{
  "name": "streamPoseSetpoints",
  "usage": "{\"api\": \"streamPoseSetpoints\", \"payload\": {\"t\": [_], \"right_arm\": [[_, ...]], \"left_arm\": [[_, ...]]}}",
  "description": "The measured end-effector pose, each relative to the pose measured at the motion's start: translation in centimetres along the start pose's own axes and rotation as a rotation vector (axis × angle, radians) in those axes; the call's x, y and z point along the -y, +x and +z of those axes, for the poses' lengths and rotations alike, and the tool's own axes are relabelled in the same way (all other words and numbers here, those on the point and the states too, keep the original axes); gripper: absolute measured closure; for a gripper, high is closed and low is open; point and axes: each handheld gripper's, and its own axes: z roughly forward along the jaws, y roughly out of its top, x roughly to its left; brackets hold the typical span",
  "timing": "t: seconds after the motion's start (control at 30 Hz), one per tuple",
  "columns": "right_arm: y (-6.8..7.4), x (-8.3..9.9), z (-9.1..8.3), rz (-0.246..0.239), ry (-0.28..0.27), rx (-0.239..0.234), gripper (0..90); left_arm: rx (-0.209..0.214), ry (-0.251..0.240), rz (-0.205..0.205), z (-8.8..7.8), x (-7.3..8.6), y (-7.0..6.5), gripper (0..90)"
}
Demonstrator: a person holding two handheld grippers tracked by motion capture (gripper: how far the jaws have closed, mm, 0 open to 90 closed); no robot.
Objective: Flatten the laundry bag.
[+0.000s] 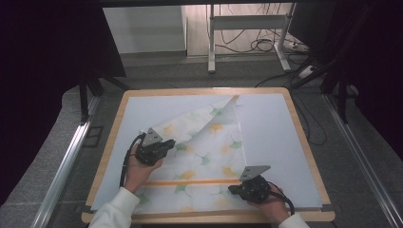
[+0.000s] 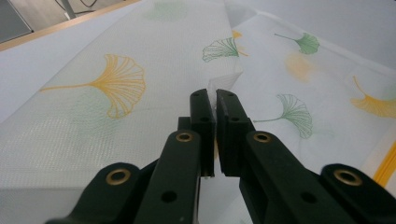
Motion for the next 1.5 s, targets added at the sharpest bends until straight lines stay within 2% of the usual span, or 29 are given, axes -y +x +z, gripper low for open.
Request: {"api": "streamPoseSetpoints", "payload": {"t": [0.33,0.57,0.63,0.83,0.97,1.3,1.4,1.5], "right_arm": [[0.0,0.0,0.0,-0.007,0.0,0.003,89.1],[0.0,0.0,0.0,-0.007,0.0,0.0,89.1],[0.0,0.0,0.0,-0.005,0.001,-0.001,89.1],[-0.1,0.0,0.0,0.0,0.001,-0.005,89.1],[-0.1,0.0,0.0,0.003,-0.001,-0.009,89.1],[-0.1,0.0,0.0,0.009,-0.001,-0.011,89.1],[-0.1,0.1,0.0,0.008,-0.002,-0.012,89.1],[-0.1,0.0,0.0,0.007,-0.002,-0.012,89.1]], "left_arm": [[-0.027,0.0,0.006,0.1,-0.1,0.7,87.2],[-0.043,-0.001,-0.004,0.1,0.0,1.4,87.3],[-0.044,-0.006,-0.019,0.1,0.0,1.9,87.3],[-0.048,0.005,-0.022,0.4,-0.2,2.8,87.4],[-0.007,-0.022,-0.061,0.7,-0.8,3.5,87.3],[-0.02,-0.009,-0.08,2.0,-1.4,4.7,87.4],[-0.019,-0.02,-0.104,2.2,-1.6,5.2,87.3],[-0.03,-0.017,-0.099,2.3,-1.6,5.3,87.3]]}}
